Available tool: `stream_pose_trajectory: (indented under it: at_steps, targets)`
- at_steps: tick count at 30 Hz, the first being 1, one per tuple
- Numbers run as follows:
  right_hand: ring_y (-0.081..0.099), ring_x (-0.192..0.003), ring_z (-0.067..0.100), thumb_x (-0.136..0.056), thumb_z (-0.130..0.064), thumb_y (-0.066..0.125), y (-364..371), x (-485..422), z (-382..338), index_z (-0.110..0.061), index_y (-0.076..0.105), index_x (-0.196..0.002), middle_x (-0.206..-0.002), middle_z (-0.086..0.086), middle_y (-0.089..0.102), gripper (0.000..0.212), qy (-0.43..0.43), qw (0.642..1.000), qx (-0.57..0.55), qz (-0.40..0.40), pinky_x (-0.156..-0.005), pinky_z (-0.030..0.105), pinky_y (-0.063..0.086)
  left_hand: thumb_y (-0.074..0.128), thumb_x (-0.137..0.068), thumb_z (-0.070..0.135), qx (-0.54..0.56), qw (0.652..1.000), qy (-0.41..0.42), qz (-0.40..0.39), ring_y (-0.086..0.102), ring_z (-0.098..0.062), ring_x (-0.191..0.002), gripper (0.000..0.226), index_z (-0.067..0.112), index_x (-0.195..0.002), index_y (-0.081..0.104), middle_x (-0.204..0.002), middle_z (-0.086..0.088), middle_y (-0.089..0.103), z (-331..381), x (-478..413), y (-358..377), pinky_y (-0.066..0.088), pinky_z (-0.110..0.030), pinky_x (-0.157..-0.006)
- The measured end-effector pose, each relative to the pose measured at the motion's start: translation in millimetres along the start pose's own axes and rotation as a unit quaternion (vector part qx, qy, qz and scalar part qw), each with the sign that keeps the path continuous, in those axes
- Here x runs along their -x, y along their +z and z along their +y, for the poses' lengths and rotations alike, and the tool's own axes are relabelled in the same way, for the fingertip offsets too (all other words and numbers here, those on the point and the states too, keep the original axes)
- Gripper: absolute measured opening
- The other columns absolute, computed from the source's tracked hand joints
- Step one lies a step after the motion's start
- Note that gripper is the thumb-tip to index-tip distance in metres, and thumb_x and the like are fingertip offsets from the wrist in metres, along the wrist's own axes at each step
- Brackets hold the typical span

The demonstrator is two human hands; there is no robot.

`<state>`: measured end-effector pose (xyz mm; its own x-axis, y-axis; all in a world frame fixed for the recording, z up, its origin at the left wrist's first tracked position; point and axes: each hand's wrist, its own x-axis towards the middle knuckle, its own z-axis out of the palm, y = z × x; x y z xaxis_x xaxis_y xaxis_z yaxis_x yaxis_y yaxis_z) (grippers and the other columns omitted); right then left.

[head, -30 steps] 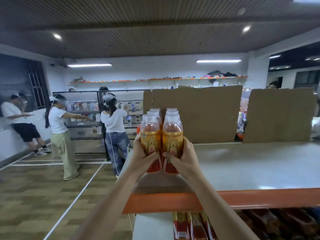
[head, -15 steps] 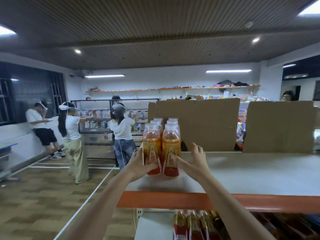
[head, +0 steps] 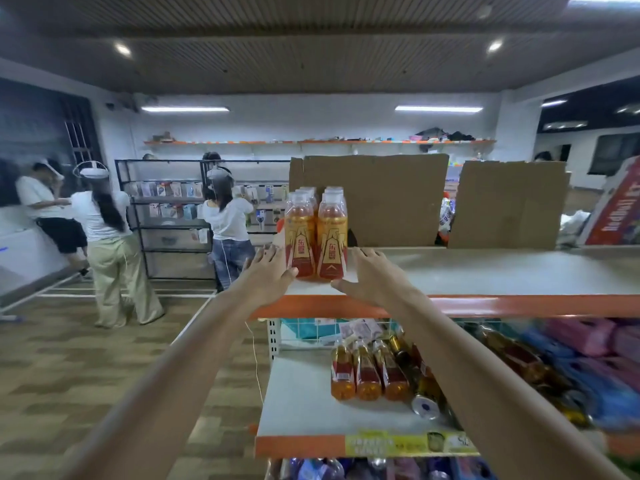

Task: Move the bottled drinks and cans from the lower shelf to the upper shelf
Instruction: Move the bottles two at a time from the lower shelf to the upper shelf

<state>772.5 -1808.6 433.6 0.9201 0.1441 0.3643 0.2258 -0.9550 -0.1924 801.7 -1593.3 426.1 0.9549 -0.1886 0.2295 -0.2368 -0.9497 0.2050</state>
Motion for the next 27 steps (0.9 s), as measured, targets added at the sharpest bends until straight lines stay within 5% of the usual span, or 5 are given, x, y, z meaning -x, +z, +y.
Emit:
stream_pose_trajectory:
  at_steps: [6,12,27]
  targets:
    - [0.052,-0.123,0.026,-0.085,-0.057,0.065,10,44,-26,-0.015,0.039,-0.142,-0.137,0.007,0.055,0.075,0.002,1.0,0.01,-0.012,-0.096,0.042,0.049,0.027,-0.106,0.036,0.022,0.997,0.05,-0.047,0.023,-0.027,-0.145,0.055,0.003,-0.15,0.025,-0.157,-0.015,0.026,11,53,8,0.019,-0.043,-0.118]
    - [0.053,-0.123,0.026,-0.088,-0.052,0.065,19,81,-35,-0.011,0.042,-0.139,-0.137,0.008,0.055,0.07,-0.009,0.999,0.028,-0.043,-0.095,0.04,0.05,0.035,-0.103,0.038,0.029,0.996,0.052,-0.068,0.052,-0.027,-0.118,0.039,0.009,-0.125,0.048,-0.129,-0.013,0.054,17,78,27,0.042,-0.045,-0.101]
    - [0.06,-0.112,0.028,-0.083,-0.048,0.063,88,143,-14,-0.016,0.045,-0.136,-0.133,0.006,0.057,0.065,0.035,0.987,0.024,-0.153,-0.084,0.044,0.056,0.026,-0.106,0.037,-0.012,0.985,0.082,-0.149,0.05,-0.031,-0.122,0.046,0.005,-0.131,0.047,-0.136,-0.017,0.052,40,126,97,0.041,-0.041,-0.101]
